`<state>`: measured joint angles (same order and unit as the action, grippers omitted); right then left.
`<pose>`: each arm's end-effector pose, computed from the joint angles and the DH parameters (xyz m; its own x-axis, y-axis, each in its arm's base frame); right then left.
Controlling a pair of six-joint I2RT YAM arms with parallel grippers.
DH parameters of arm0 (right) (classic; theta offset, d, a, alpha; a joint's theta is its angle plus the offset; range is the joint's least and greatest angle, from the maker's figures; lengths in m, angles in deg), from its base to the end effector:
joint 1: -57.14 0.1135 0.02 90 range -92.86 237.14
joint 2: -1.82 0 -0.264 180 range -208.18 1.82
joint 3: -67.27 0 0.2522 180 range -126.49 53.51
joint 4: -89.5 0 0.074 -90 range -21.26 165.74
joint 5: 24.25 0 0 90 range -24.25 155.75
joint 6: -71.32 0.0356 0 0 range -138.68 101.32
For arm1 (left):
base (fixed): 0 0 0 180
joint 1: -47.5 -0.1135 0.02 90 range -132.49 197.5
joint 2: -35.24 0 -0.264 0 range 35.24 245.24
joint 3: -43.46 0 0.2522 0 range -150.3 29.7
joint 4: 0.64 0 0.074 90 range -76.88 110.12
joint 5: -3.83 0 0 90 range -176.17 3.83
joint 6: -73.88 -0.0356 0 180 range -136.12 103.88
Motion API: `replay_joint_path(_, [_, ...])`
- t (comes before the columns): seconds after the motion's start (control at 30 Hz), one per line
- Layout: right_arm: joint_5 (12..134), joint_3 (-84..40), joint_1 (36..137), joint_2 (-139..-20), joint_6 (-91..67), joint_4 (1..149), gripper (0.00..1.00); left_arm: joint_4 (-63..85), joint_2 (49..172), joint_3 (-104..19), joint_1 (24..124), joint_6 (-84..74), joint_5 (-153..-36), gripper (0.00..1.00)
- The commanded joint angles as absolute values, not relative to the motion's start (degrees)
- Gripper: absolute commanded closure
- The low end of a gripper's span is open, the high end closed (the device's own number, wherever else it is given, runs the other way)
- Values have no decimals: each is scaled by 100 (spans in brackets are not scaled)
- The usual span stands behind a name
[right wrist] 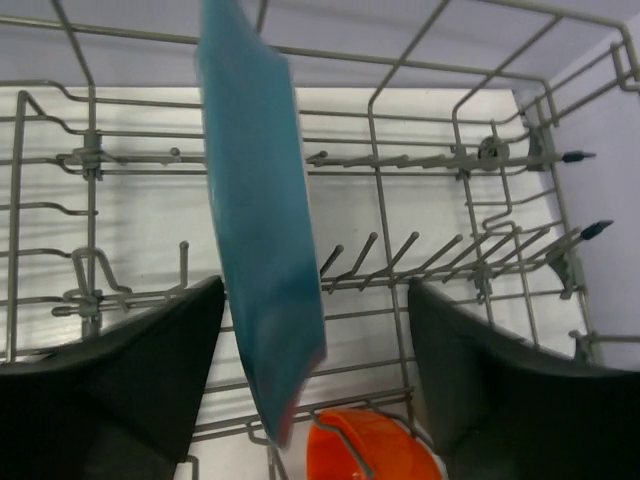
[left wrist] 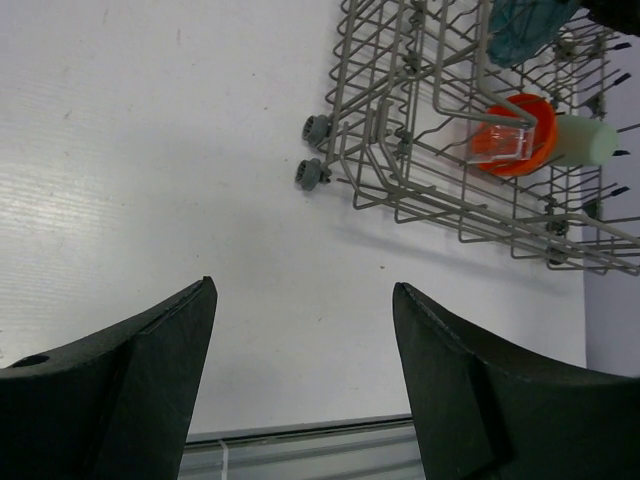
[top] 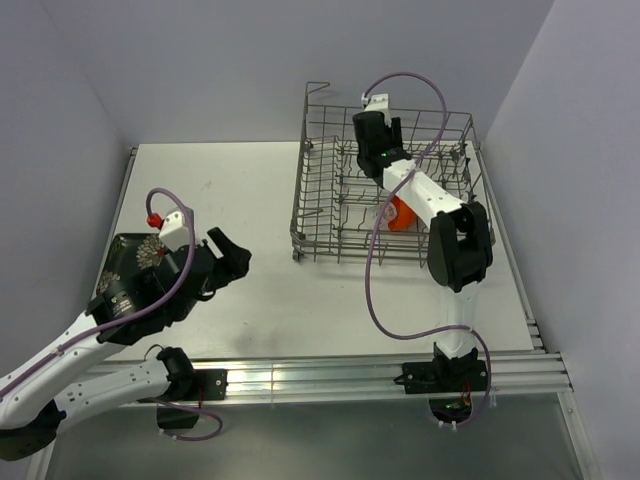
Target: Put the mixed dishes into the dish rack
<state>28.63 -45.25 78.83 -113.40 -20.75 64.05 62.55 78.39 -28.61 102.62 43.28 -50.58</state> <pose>0.4490 0.1555 0.2922 -0.4453 -0.2081 -0.8709 0.1838 0.9307 -0.3164 0.0932 -0.0974 0.3580 -0.5014 -0.5047 -0.7027 -0.0776 0.8352 -0.5445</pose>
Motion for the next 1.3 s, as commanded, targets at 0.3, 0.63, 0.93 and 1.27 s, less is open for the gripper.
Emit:
replay_joint_path(0.3, [2858, -4668, 8200, -10103, -1702, 6318, 0, 7455, 8209, -3218, 10156, 5032, -4337, 18])
replay_joint_path(0.63, [3831, -4686, 10009, -9222, -192, 5500, 0, 6639, 6522, -3402, 10156, 4446, -4433, 20])
replay_joint_path(0.93, [5659, -5335, 11066, -10722, 1119, 5745, 2, 5971, 5809, -3745, 10156, 3715, -5232, 20])
replay_joint_path(1.27, [6398, -7286, 11585, -12930, 1725, 5648, 5, 5917, 5695, -3868, 10156, 3802, -5365, 20])
